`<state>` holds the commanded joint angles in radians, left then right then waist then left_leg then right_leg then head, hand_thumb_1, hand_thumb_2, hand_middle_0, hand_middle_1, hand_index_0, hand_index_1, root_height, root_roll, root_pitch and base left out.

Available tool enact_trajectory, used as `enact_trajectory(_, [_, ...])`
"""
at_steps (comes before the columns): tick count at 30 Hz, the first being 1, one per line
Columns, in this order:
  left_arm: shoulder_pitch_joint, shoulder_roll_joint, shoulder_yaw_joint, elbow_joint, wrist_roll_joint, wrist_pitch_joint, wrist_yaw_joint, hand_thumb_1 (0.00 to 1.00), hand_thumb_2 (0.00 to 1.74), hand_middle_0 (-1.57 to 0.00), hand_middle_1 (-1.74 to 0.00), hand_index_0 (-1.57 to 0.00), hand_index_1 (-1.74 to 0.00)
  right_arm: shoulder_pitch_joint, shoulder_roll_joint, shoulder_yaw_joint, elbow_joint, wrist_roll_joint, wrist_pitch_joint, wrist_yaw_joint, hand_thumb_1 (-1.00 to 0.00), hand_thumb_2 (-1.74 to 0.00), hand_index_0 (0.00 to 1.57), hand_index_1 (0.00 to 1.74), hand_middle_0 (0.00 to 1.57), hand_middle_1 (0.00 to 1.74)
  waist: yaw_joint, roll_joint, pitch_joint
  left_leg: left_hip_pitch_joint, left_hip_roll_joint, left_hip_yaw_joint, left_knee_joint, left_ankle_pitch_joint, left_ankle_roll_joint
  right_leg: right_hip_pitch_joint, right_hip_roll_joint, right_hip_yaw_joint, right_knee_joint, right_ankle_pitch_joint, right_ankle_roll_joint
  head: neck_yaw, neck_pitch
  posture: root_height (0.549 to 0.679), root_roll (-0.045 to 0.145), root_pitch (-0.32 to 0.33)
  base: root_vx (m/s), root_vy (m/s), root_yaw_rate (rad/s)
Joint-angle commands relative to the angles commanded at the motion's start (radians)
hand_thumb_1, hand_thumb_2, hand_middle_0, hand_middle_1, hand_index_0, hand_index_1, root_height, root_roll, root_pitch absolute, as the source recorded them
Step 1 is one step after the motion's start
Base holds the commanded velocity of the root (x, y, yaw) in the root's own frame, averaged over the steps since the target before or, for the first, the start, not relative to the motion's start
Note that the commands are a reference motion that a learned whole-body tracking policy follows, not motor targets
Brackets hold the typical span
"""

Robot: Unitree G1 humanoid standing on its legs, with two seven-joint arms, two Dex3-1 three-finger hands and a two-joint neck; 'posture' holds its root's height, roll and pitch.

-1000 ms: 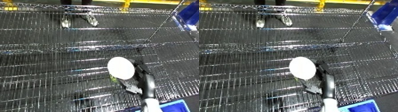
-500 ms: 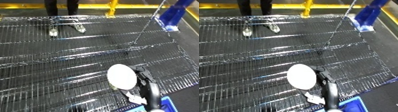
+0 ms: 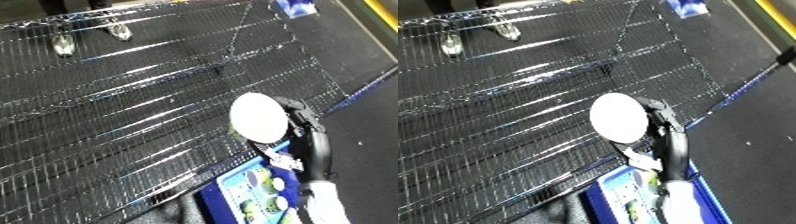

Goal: Pick up the object and place it into the box

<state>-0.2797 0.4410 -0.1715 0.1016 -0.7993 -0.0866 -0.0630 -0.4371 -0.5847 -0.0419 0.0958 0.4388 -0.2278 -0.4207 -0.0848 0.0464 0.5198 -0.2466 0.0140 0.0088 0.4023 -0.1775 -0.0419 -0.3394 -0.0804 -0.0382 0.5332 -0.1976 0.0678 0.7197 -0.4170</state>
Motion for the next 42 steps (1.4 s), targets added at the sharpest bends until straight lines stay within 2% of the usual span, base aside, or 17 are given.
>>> enact_trajectory(5, [0.017,-0.019,0.008,0.018,0.005,-0.019,-0.018,1.00,1.74,-1.57,-1.74,-1.57,-1.74,0.073,-0.002,-0.045,0.000,0.016,-0.010,0.005,-0.75,-1.30,1.18,1.30,1.18,1.30,-0.030,0.012,-0.011,0.052,0.014,0.027,-0.045,0.007,-0.0067,0.037,0.0004,0.014,-0.044,0.011,0.0049,0.056,0.013,0.669,0.062,0.038,-0.015,0.053,-0.190])
enact_trajectory(11, [0.031,-0.041,0.014,0.043,0.003,-0.047,-0.028,1.00,1.74,-1.57,-1.74,-1.57,-1.74,0.151,-0.006,-0.104,0.007,0.071,-0.032,0.015,-0.75,-1.30,1.18,1.30,1.18,1.30,-0.071,0.031,-0.028,0.090,0.025,0.056,-0.088,0.018,-0.0144,0.054,0.0010,0.029,-0.074,0.014,0.0077,0.107,0.015,0.670,0.065,0.039,-0.023,0.070,-0.163])
enact_trajectory(20, [0.054,-0.060,0.024,0.073,0.000,-0.071,-0.037,1.00,1.74,-1.57,-1.74,-1.57,-1.74,0.283,0.016,-0.176,0.061,0.176,-0.074,0.048,-0.75,-1.30,1.18,1.30,1.18,1.30,-0.121,0.056,-0.050,0.138,0.031,0.087,-0.122,0.020,-0.0209,0.075,-0.0047,0.052,-0.103,0.020,0.0160,0.158,0.002,0.672,0.070,0.035,0.000,0.051,-0.088])
enact_trajectory(27, [0.068,-0.069,0.028,0.074,-0.018,-0.068,-0.040,1.00,1.74,-1.57,-1.74,-1.57,-1.74,0.335,0.036,-0.200,0.140,0.241,-0.118,0.090,-0.40,-0.70,0.63,0.70,0.63,0.70,-0.139,0.069,-0.062,0.161,0.031,0.098,-0.138,0.020,-0.0233,0.091,-0.0096,0.059,-0.129,0.028,0.0196,0.146,0.008,0.674,0.073,0.034,0.009,0.027,-0.062])
enact_trajectory(30, [0.068,-0.070,0.027,0.068,-0.020,-0.066,-0.037,1.00,1.74,-1.57,-1.74,-1.57,-1.74,0.342,0.039,-0.199,0.153,0.246,-0.129,0.099,-0.25,-0.44,0.39,0.44,0.39,0.44,-0.139,0.071,-0.062,0.165,0.031,0.097,-0.143,0.021,-0.0231,0.092,-0.0100,0.059,-0.134,0.029,0.0202,0.148,0.002,0.674,0.073,0.034,-0.004,0.003,-0.009])
enact_trajectory(35, [0.061,-0.074,0.025,0.060,-0.017,-0.065,-0.024,1.00,1.74,-1.57,-1.74,-1.57,-1.74,0.345,0.043,-0.191,0.150,0.239,-0.139,0.107,0.00,0.00,0.00,0.00,0.00,0.00,-0.141,0.075,-0.059,0.165,0.028,0.095,-0.154,0.026,-0.0230,0.089,-0.0077,0.060,-0.136,0.028,0.0193,0.137,0.029,0.674,0.074,0.038,-0.004,0.009,0.011])
enact_trajectory(42, [0.065,-0.078,0.030,0.055,-0.025,-0.065,-0.027,1.00,1.74,-1.57,-1.74,-1.57,-1.74,0.340,0.043,-0.187,0.135,0.231,-0.124,0.104,0.00,0.00,0.00,0.00,0.00,0.00,-0.141,0.082,-0.057,0.164,0.024,0.092,-0.159,0.031,-0.0228,0.084,-0.0052,0.059,-0.128,0.024,0.0159,0.155,0.021,0.673,0.076,0.041,0.003,0.016,0.027])
